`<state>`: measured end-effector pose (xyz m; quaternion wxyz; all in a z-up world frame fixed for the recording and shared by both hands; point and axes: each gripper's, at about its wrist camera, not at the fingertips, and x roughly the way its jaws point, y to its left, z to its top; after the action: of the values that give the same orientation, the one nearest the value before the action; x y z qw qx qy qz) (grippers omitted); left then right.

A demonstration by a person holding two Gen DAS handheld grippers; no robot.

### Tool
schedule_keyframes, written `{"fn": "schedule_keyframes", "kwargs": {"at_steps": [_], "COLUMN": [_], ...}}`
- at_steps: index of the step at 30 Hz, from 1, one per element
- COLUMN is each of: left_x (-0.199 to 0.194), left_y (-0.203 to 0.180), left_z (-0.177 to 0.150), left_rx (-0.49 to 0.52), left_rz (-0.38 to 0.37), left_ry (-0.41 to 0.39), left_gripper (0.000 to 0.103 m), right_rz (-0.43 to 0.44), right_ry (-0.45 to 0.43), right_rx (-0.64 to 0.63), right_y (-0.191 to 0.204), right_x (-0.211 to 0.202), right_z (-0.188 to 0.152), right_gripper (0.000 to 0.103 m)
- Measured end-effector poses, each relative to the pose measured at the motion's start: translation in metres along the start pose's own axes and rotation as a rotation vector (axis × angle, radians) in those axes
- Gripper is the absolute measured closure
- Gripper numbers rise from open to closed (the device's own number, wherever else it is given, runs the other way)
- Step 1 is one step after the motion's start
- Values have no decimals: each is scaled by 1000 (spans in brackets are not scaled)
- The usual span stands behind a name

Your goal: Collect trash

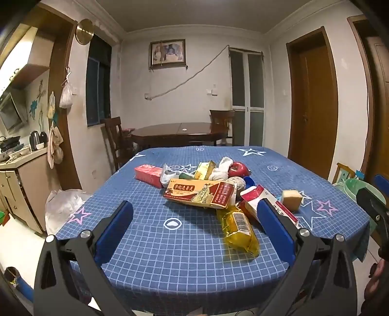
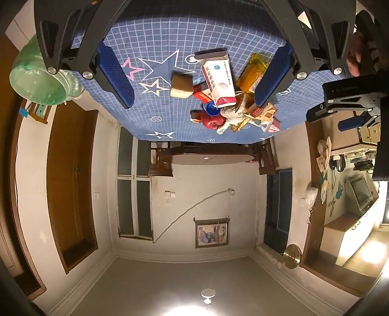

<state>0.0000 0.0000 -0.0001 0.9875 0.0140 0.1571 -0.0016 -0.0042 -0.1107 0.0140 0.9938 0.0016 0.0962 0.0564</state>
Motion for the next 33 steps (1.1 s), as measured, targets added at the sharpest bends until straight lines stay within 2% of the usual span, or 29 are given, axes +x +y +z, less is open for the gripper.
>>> {"fn": "schedule_keyframes", "kwargs": {"at_steps": [4,9,16,33], "left_x": [-4,9,16,15], "left_y": [2,-5,2,-4], "left_z": [-2,2,-1,2], "left_rx": [2,25,3,15], "left_rz": [6,20,14,22], "left_ry": [8,66,103,69], "left_gripper": [5,5,16,17], "right_rz": [0,5,6,9], "right_ry": [-5,-4,-3,4], "right_rx": [-2,-2,-6,-7], "right_y": [1,-1,-1,1], "right_x": [-2,-3,-2,-2], "right_z": [0,2,3,2], "right_gripper": [4,4,4,4]}}
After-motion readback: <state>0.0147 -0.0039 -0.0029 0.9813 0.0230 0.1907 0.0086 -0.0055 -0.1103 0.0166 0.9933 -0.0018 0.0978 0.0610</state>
